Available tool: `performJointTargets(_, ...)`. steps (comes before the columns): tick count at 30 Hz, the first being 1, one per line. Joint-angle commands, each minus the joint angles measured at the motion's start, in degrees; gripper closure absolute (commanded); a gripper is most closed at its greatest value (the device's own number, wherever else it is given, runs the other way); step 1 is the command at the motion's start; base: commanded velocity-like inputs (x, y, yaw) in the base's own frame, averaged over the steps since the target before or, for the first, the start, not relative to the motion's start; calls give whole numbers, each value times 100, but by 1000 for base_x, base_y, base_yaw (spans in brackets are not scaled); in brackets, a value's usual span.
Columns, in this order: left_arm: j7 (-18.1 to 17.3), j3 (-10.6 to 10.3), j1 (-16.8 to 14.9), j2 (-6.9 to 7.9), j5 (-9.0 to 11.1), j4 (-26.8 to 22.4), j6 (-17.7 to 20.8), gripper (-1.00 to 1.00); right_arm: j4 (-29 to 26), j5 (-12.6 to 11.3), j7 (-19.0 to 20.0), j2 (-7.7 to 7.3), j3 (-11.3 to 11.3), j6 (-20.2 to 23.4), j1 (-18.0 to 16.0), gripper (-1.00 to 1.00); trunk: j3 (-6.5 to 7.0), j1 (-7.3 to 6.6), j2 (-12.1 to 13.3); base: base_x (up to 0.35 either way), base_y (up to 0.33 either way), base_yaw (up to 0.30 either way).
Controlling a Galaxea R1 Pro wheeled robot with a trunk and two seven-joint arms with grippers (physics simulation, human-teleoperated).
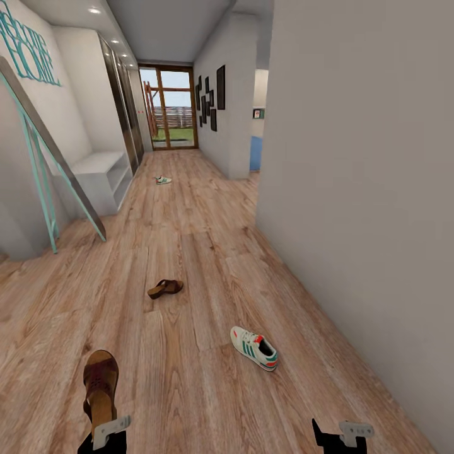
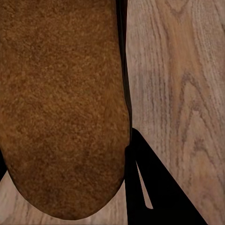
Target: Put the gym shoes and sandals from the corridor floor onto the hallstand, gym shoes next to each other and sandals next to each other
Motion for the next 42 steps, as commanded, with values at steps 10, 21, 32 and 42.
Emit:
performJointTargets(10,34,11,-4,-1,-74,6,-14,100,5,47,29,11,-49,-21,-5,-100,-5,-1,-2,0,0,193)
performJointTargets(21,34,11,-4,-8,-74,6,-14,100,7,45,30,12,-49,-21,-5,-100,-5,-1,-2,0,-72,273)
performJointTargets(32,34,11,-4,-10,-74,6,-14,100,10,47,30,12,-43,-21,-5,-100,-5,-1,-2,0,-252,277)
performJointTargets(42,34,11,-4,-8,-74,6,-14,100,-4,38,30,24,-41,-21,-5,-100,-5,-1,-2,0,-268,104)
